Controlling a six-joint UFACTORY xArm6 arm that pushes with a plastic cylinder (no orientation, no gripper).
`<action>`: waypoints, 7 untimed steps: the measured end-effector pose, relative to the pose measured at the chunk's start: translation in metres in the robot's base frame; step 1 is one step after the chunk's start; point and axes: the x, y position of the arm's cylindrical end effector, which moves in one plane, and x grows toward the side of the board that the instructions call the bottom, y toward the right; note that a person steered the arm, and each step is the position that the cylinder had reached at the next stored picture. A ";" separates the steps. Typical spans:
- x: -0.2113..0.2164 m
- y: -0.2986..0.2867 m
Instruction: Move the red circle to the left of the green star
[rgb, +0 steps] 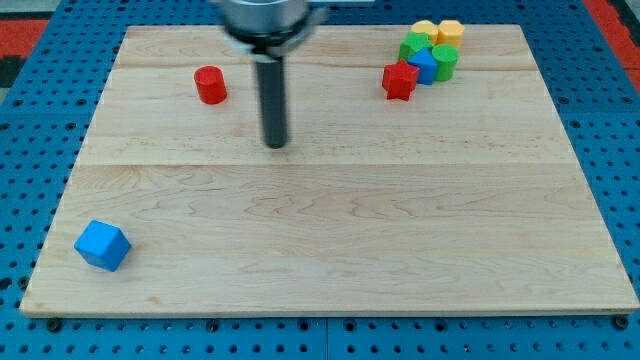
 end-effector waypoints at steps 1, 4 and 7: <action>-0.005 -0.076; -0.027 -0.218; -0.047 -0.213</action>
